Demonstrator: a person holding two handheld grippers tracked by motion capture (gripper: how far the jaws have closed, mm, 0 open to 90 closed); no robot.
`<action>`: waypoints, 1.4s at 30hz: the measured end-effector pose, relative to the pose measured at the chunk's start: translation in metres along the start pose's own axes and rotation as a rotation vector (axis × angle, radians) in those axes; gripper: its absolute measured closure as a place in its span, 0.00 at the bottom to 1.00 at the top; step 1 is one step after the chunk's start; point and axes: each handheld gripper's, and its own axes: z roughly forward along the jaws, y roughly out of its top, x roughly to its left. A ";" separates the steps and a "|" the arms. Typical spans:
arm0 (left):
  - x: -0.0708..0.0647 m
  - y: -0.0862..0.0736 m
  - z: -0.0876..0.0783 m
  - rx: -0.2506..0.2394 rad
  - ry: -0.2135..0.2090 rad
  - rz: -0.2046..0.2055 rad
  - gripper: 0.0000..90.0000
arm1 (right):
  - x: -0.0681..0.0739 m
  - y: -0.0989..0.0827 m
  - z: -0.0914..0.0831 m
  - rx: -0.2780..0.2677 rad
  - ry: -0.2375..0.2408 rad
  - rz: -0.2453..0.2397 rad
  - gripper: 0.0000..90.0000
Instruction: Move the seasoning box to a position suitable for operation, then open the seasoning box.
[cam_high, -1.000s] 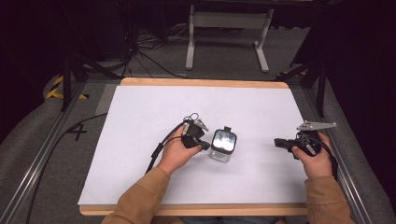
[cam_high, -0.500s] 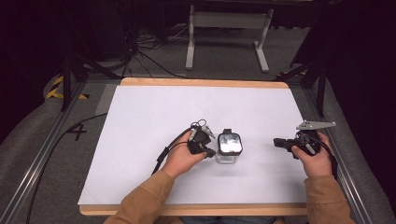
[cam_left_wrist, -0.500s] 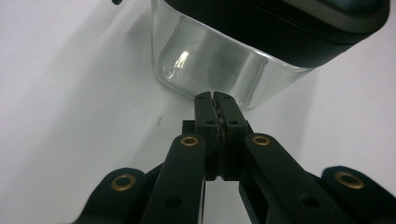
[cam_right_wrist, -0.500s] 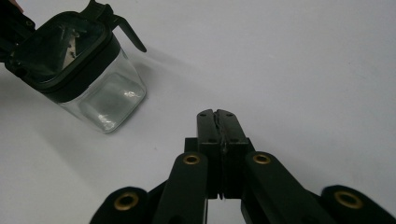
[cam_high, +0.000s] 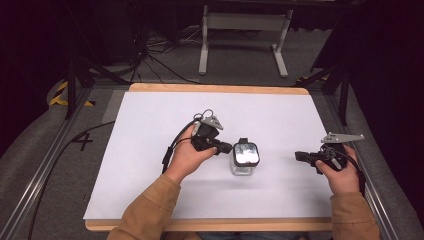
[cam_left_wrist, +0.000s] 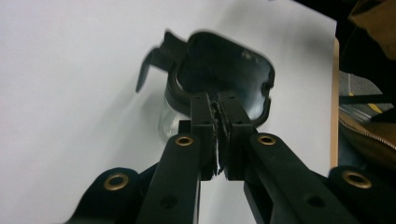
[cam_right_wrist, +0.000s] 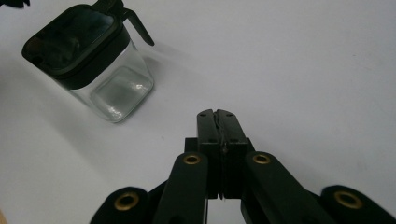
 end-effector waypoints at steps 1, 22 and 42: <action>0.000 0.002 0.000 -0.001 0.003 0.007 0.95 | 0.001 -0.001 -0.001 0.000 0.001 -0.008 1.00; 0.023 0.041 0.026 0.020 0.006 0.042 0.95 | 0.001 -0.005 -0.006 -0.011 0.015 -0.020 1.00; 0.032 0.045 0.051 0.078 0.011 0.045 0.95 | 0.000 -0.007 -0.006 -0.007 0.021 -0.022 1.00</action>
